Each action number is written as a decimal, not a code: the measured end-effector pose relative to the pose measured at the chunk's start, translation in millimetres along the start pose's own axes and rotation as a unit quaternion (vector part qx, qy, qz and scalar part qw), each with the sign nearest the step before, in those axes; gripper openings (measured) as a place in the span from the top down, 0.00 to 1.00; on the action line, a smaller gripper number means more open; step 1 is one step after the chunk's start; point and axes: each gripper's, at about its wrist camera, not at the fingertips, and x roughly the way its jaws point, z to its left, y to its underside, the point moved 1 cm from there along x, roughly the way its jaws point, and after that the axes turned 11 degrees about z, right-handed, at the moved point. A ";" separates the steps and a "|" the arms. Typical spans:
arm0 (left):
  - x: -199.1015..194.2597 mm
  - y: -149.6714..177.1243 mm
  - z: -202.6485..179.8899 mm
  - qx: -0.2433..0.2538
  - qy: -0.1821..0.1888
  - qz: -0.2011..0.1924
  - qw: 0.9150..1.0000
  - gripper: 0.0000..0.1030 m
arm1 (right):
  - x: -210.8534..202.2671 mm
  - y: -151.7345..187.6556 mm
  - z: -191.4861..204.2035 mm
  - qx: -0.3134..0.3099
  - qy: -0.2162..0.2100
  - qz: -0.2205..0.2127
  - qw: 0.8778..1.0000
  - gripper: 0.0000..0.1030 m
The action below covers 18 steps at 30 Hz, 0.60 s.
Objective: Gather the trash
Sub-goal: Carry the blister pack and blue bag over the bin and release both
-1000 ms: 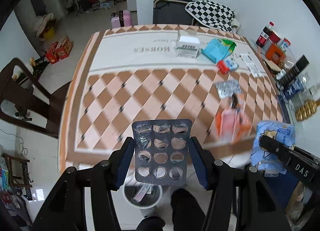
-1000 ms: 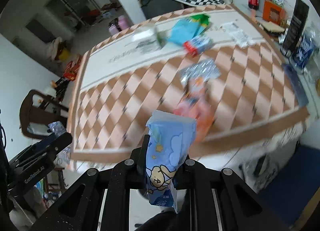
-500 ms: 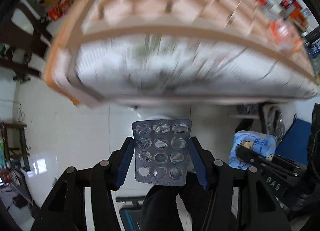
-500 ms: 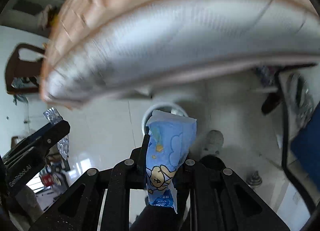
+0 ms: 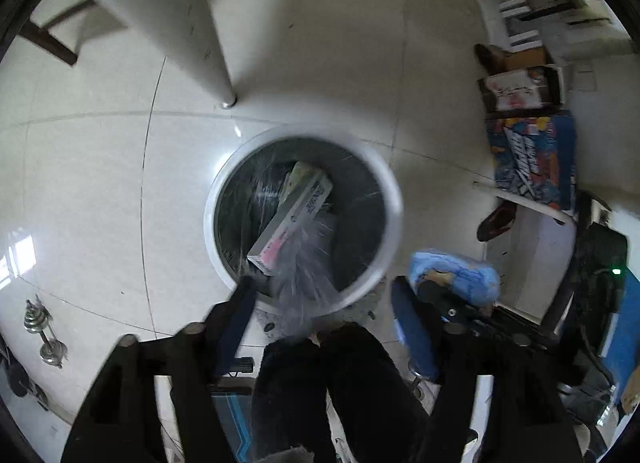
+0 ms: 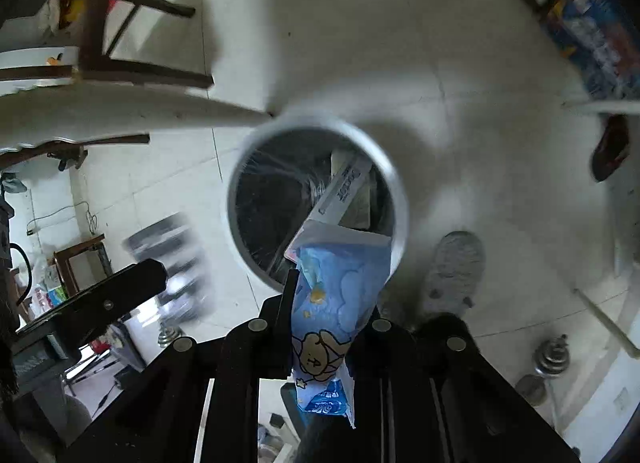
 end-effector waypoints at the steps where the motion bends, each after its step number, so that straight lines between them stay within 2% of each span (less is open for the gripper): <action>1: 3.4 0.3 8.6 -0.004 -0.002 0.002 1.000 0.12 | 15.9 -5.3 -4.7 0.002 -0.005 0.008 1.000 0.63; 3: 12.0 -0.7 17.8 -0.016 -0.013 0.000 1.000 0.06 | 37.0 -8.4 -12.1 0.006 -0.011 0.015 1.000 0.52; 4: 11.6 0.5 22.2 -0.019 -0.022 -0.003 1.000 0.06 | 45.6 -10.1 -15.0 0.007 -0.007 0.016 1.000 0.43; 5: 11.6 2.4 25.0 -0.022 -0.034 -0.007 0.999 0.06 | 51.8 -11.0 -16.2 0.007 -0.002 0.017 1.000 0.39; 7: 7.3 8.8 32.1 -0.024 -0.055 -0.019 0.998 0.06 | 57.6 -10.2 -18.8 0.007 0.009 0.018 1.000 0.18; 9: -1.7 17.2 33.7 -0.019 -0.081 -0.042 0.996 0.06 | 56.9 -8.6 -14.7 -0.001 0.038 0.013 0.999 0.03; 13: -12.6 29.9 34.3 -0.009 -0.124 -0.064 0.990 0.06 | 44.5 2.8 -3.8 -0.023 0.109 -0.005 0.994 0.01; 18: -29.9 42.4 30.0 -0.004 -0.139 -0.073 0.988 0.06 | 19.8 16.8 14.1 -0.037 0.147 -0.019 0.988 0.01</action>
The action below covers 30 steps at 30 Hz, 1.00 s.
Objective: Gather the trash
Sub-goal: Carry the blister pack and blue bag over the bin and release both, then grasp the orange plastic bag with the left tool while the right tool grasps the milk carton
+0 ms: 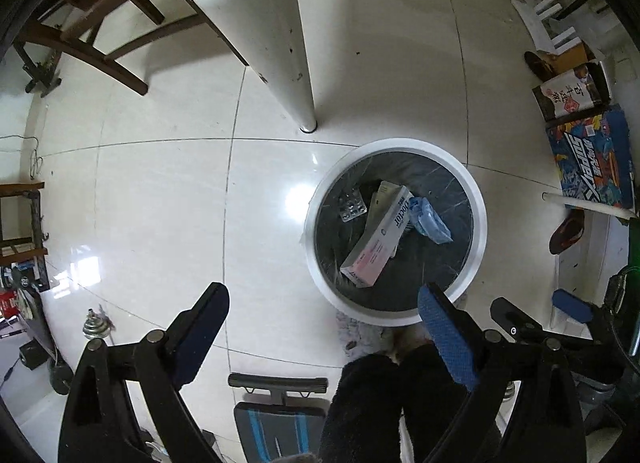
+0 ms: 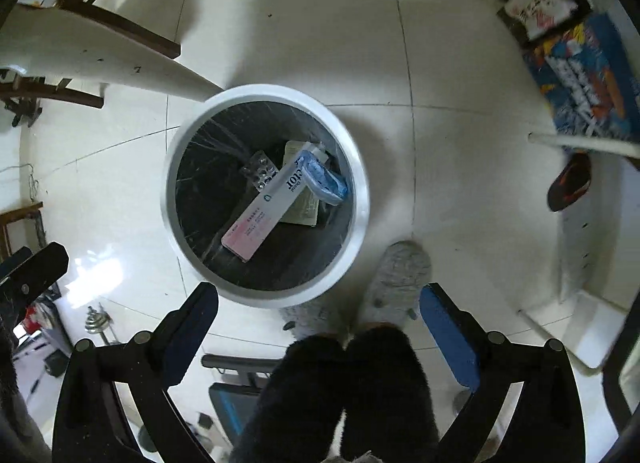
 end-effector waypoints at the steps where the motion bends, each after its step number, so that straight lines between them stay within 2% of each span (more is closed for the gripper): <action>1: -5.1 2.0 -0.7 0.001 -0.002 -0.002 1.000 0.06 | -5.5 3.2 2.1 -0.002 0.003 0.000 1.000 0.01; 8: -52.5 18.1 1.3 0.003 0.002 -0.015 1.000 0.06 | -58.6 26.5 10.0 -0.004 0.005 -0.012 1.000 0.01; 19: -170.5 71.0 15.4 0.011 0.007 -0.035 0.999 0.06 | -201.0 91.7 32.0 -0.032 0.000 -0.039 0.999 0.01; 23: -214.2 93.3 20.6 0.007 0.013 -0.044 0.999 0.06 | -252.0 118.4 38.0 -0.038 -0.012 -0.047 0.998 0.01; 26: -250.2 104.9 21.9 -0.001 0.012 -0.060 0.998 0.06 | -294.4 135.9 38.8 -0.026 -0.037 -0.054 0.998 0.01; 30: -294.5 99.5 13.1 -0.005 0.011 -0.095 0.995 0.06 | -360.5 144.9 26.7 0.002 -0.068 -0.086 0.994 0.01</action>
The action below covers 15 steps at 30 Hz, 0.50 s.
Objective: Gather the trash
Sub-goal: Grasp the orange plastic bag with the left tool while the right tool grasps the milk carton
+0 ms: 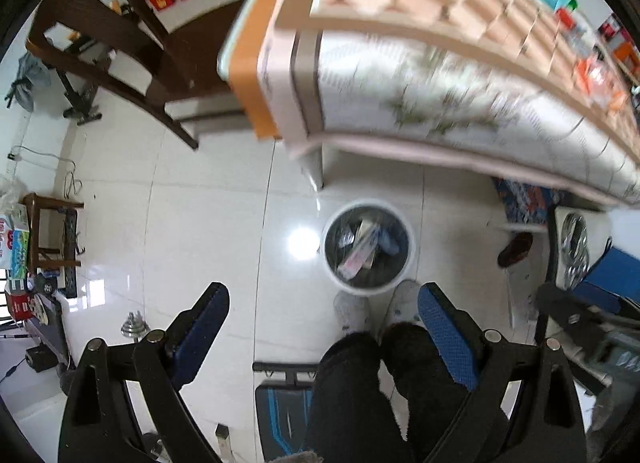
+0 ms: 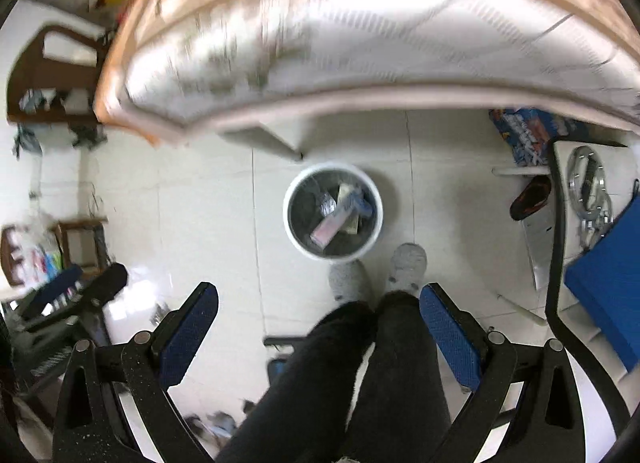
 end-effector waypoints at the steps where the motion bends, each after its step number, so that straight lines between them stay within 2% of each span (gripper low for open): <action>1: -9.3 -7.6 -6.4 0.001 0.003 -0.009 1.000 0.06 | -15.0 -2.3 -3.6 0.008 -0.003 -0.010 1.000 0.01; 5: -39.8 -42.8 -41.7 0.022 0.007 -0.045 0.999 0.06 | -79.9 -27.1 -42.0 0.058 0.003 -0.067 0.996 0.01; 8: -58.3 -76.6 -83.7 0.043 0.014 -0.063 0.997 0.06 | -121.8 -52.3 -94.5 0.109 0.020 -0.107 0.988 0.01; 12: -67.4 -124.5 -155.3 0.076 0.025 -0.065 0.995 0.06 | -149.9 -86.8 -166.2 0.159 0.045 -0.129 0.978 0.01; 15: -63.3 -159.0 -212.4 0.097 0.046 -0.043 0.993 0.06 | -154.5 -114.7 -220.6 0.188 0.057 -0.127 0.972 0.01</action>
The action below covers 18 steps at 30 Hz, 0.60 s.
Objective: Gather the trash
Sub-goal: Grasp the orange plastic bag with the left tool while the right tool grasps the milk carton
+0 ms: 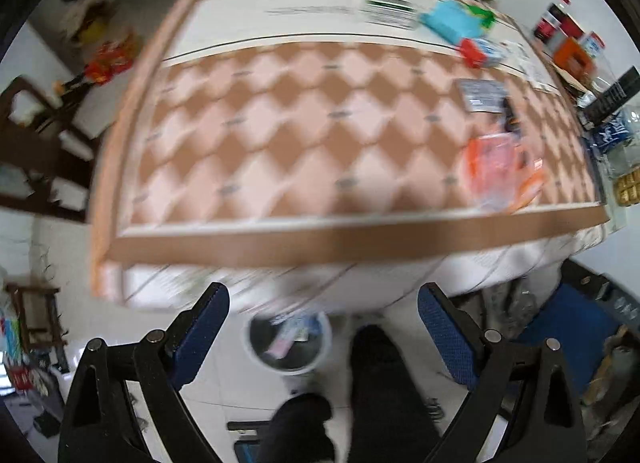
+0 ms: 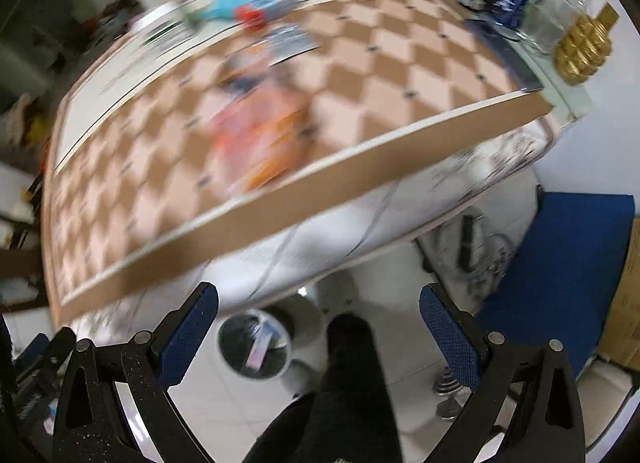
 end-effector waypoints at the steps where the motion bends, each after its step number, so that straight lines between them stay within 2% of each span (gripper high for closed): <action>1: 3.8 -11.5 -15.6 0.002 0.008 0.010 1.000 0.06 | 4.4 -13.2 -11.2 0.007 0.002 0.003 1.000 0.01; 4: 21.4 -46.8 -66.2 0.008 0.048 0.043 0.998 0.07 | 20.0 -56.6 -44.2 0.029 -0.002 0.021 0.999 0.01; 7: 44.7 -80.4 -119.5 0.019 0.072 0.078 0.994 0.07 | 33.8 -91.8 -70.9 0.047 -0.010 0.037 0.998 0.01; 11: 82.7 -111.4 -169.0 0.024 0.059 0.125 0.990 0.09 | 42.6 -137.1 -102.9 0.066 -0.020 0.053 0.996 0.01; 12: 93.0 -119.0 -173.4 0.020 0.047 0.133 0.990 0.26 | 43.0 -146.7 -108.3 0.069 -0.023 0.056 0.996 0.01; 13: 97.3 -122.7 -173.8 0.015 0.043 0.136 0.990 0.47 | 41.9 -155.5 -112.2 0.070 -0.027 0.058 0.995 0.01; 15: 98.0 -132.2 -165.0 -0.001 0.049 0.131 0.990 0.55 | 37.4 -174.4 -112.9 0.062 -0.038 0.061 0.995 0.01; 16: 94.7 -136.2 -159.5 -0.006 0.043 0.124 0.991 0.63 | 34.7 -184.0 -110.6 0.054 -0.044 0.060 0.996 0.01; 18: 84.9 -145.5 -145.2 -0.019 0.028 0.105 0.994 0.69 | 29.7 -206.8 -99.2 0.028 -0.058 0.061 0.996 0.01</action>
